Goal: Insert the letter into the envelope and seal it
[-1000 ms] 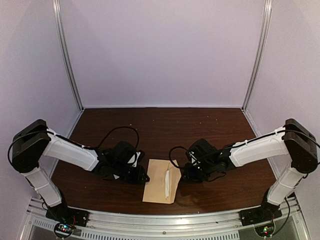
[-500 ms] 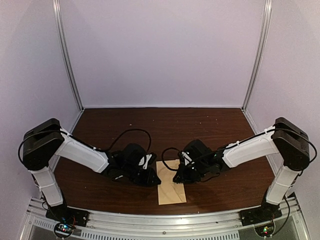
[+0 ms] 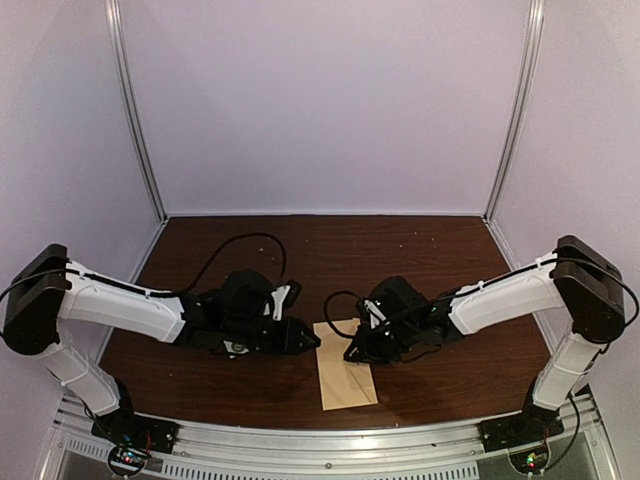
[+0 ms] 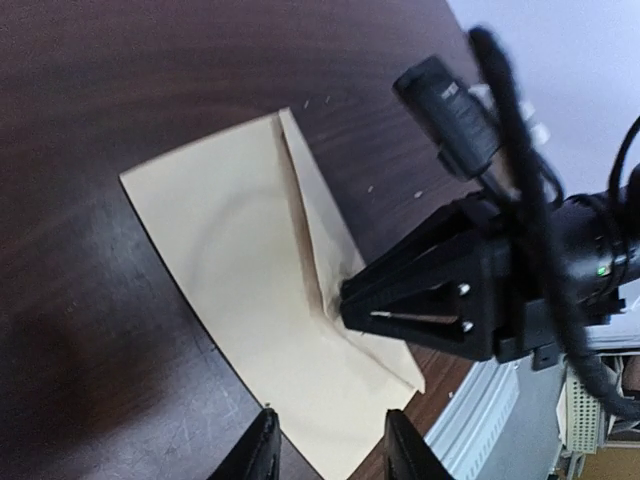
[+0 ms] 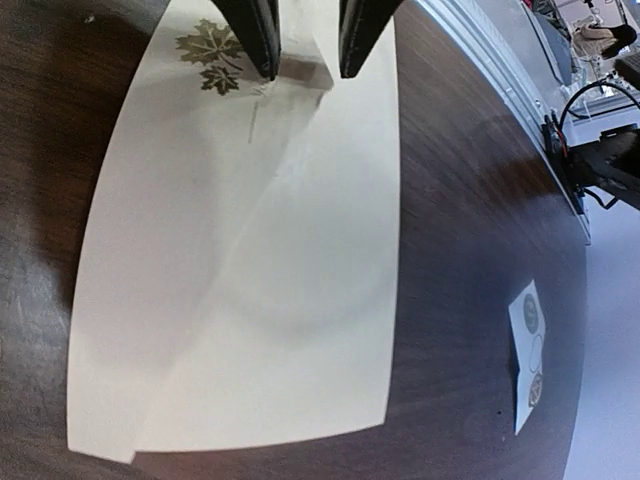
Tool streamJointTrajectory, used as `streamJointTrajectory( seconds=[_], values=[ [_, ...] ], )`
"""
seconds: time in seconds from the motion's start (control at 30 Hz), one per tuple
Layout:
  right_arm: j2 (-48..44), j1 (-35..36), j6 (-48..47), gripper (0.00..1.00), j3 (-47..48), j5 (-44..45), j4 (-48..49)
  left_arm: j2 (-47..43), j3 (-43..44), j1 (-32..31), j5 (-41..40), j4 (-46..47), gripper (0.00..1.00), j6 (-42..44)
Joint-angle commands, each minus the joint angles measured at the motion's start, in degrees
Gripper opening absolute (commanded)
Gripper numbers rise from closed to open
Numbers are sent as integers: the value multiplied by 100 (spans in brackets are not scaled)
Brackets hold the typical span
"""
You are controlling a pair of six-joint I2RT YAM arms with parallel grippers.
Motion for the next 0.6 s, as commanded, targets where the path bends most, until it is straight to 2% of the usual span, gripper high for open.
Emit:
streamJointTrajectory(
  seconds=[0.0,0.2,0.37,0.57],
  values=[
    [-350,30,-180,22,493,184,-501,-657,31,355,-394,-570,41,192],
    [-521,30,-451,32,1039,316,-910,-1568,-445,1406,-372,-1346,50,412],
    [-279,37,-490,38,1356,242,-810,-2126,-1143,2310,83,-1303,59,471],
    [114,89,-500,39,1746,131,-745,-2206,-1684,2932,512,-1007,61,435]
  ],
)
